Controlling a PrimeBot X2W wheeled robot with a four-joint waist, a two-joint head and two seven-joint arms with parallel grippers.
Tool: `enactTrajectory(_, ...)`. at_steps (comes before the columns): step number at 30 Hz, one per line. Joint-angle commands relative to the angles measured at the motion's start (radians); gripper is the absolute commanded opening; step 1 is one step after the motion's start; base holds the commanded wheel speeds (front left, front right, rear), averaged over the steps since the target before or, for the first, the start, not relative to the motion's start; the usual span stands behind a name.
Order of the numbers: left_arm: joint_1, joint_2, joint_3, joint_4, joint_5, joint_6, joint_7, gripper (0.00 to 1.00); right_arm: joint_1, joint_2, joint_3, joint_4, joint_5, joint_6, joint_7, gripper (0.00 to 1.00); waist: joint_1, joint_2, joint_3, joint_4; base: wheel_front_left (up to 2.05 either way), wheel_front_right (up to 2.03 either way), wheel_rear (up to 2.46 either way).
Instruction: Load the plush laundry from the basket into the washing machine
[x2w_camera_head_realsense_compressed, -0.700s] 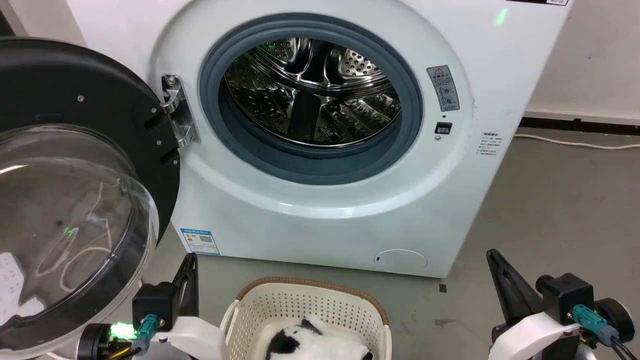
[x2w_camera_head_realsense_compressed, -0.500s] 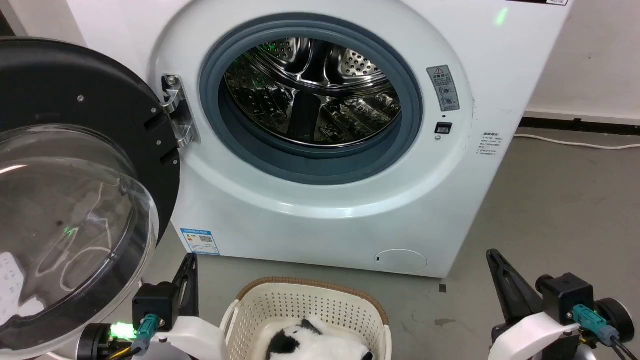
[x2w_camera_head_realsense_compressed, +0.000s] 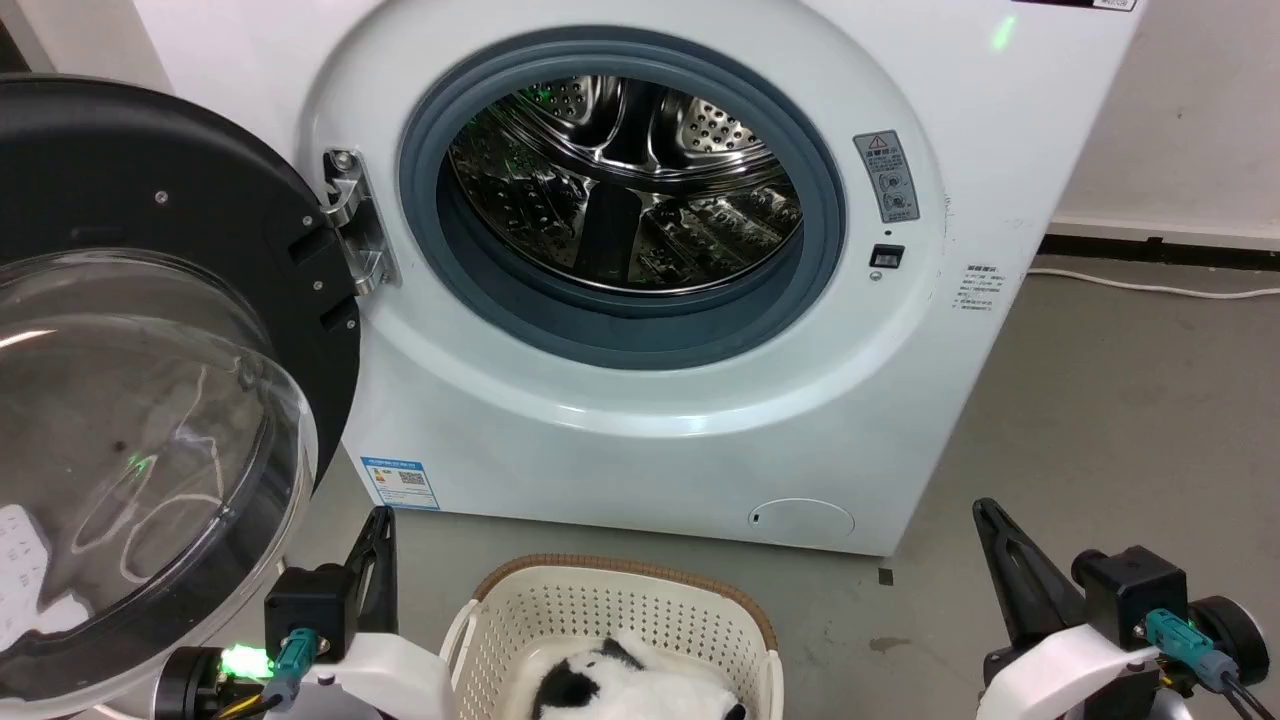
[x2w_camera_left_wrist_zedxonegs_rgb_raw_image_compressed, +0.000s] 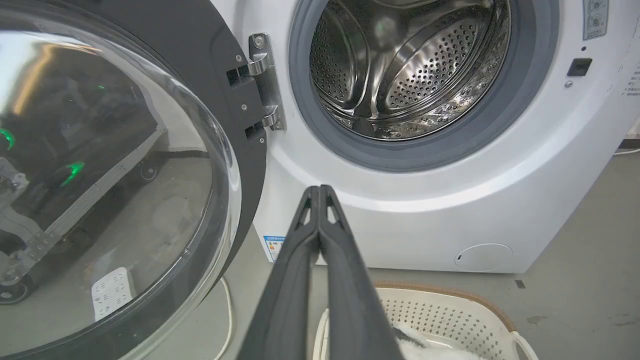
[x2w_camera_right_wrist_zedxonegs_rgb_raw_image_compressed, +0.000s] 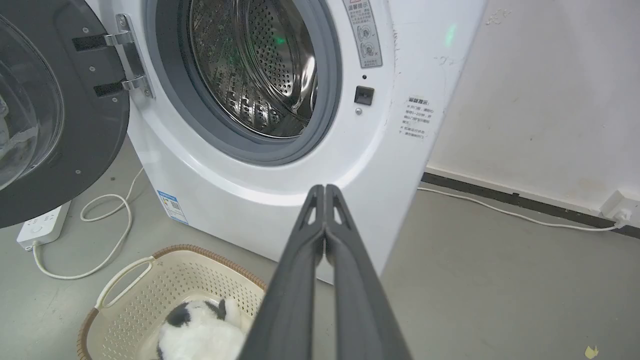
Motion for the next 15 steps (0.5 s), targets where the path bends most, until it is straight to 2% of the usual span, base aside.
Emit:
enactTrajectory(1,-0.015,0.0,0.0,-0.004,0.003,0.003,0.0,0.0,-0.012,0.003,-0.001,0.002,-0.008,-0.001,0.0,0.0,0.0,-0.0001,0.0,0.0,0.0,0.0,0.0)
enactTrajectory(12,-0.015,0.0,0.0,-0.004,0.003,0.003,0.0,0.0,-0.012,0.003,-0.001,0.002,-0.008,-0.001,0.0,0.0,0.0,-0.0001,0.0,0.0,0.0,0.0,0.0)
enactTrajectory(13,0.0,0.0,-0.001,0.0,0.0,0.0,0.0,1.0,0.0,0.0,0.0,0.0,0.0,0.0,0.0,1.0,0.0,-0.0001,0.0,0.0,0.0,0.0,0.0)
enactTrajectory(14,0.0,0.0,-0.001,0.0,0.0,0.0,-0.001,0.0,0.0,0.0,0.0,0.0,0.001,0.0,-0.001,0.0,0.0,-0.0001,0.0,0.0,0.0,0.0,0.0)
enactTrajectory(15,0.001,0.0,-0.001,0.001,0.0,0.0,0.0,1.0,0.0,0.0,0.0,0.0,0.001,0.0,0.0,1.0,0.0,-0.0001,0.0,0.0,0.0,0.0,0.0)
